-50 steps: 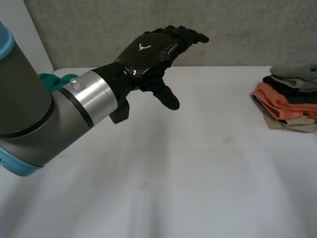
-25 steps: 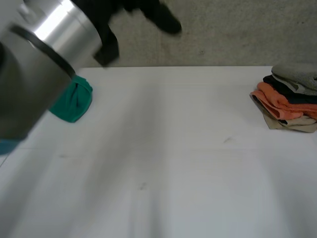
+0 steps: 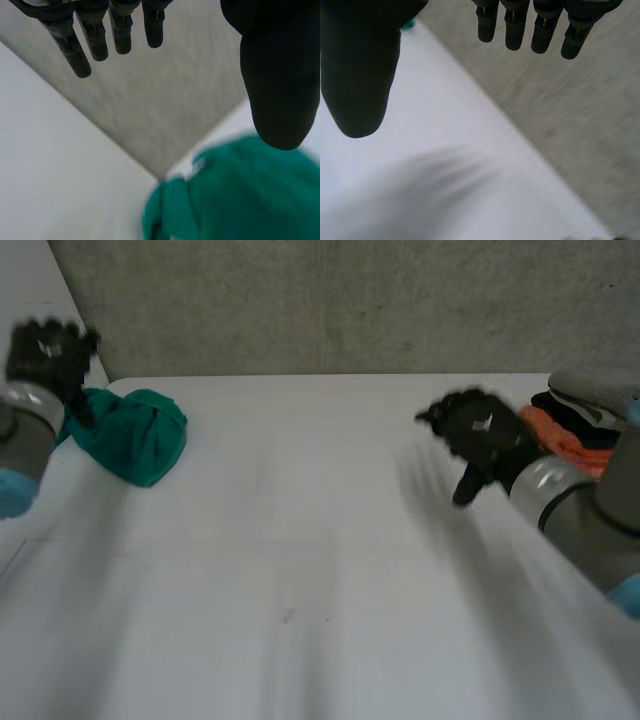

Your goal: Fold the laundry.

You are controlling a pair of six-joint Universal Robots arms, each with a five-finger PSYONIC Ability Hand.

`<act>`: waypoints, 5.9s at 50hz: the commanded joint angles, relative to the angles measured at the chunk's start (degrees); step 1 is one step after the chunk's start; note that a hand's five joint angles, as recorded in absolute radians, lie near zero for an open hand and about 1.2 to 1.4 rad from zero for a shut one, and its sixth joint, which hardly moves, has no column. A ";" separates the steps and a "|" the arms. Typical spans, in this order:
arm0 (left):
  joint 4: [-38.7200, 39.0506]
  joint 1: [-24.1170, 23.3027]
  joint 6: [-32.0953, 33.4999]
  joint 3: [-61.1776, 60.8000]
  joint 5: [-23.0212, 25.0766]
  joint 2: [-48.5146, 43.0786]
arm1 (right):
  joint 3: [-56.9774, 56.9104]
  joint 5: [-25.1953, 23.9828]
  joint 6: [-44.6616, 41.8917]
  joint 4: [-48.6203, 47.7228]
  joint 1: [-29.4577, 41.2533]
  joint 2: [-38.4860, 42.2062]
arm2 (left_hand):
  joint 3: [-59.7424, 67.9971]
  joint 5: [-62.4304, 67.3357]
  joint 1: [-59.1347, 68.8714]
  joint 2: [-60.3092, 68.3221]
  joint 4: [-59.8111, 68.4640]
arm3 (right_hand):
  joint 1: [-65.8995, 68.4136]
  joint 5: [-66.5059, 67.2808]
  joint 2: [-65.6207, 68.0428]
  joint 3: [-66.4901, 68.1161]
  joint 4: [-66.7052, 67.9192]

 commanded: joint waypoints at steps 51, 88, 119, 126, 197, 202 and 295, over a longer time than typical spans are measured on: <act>25.12 -24.39 -21.22 -25.55 12.28 22.77 | 10.56 2.44 -0.86 -4.58 -3.83 -0.77 | 70.12 67.51 68.97 67.99 68.94 | -3.71 -2.47 -2.32 -2.27 -2.14; 21.17 2.22 17.89 12.23 17.64 -28.46 | 8.63 2.79 -3.85 -5.46 -5.59 5.47 | 5.21 2.61 4.06 3.08 4.04 | -3.71 -2.47 -2.32 -2.27 -2.14; 23.10 0.91 16.49 23.50 19.41 -34.03 | 8.27 4.28 -4.73 -5.72 -5.41 6.96 | 70.12 67.51 68.97 67.99 68.94 | -3.71 -2.47 -2.32 -2.27 -2.14; 24.25 -5.85 3.76 7.59 17.29 -12.23 | 8.98 4.11 -4.73 -5.81 -5.15 6.26 | 70.12 67.51 68.97 67.99 68.94 | -3.71 -2.47 -2.32 -2.27 -2.14; 10.53 -26.69 -0.75 -27.59 -7.94 -1.74 | 16.27 -6.09 -9.48 1.49 -4.10 -1.04 | 58.77 56.16 57.62 56.64 57.59 | 66.29 67.53 67.68 67.73 67.85; 13.51 -25.11 3.21 -20.92 -8.20 -2.27 | 11.20 -3.81 -7.38 -4.04 -2.87 -1.04 | 70.12 67.51 68.97 67.99 68.94 | 66.29 67.53 67.68 67.73 67.86; 28.38 -16.67 -1.97 -0.33 2.26 14.60 | -52.58 14.83 9.25 3.51 1.36 15.41 | 70.12 67.51 68.97 67.99 68.94 | 66.29 67.53 67.68 67.73 67.86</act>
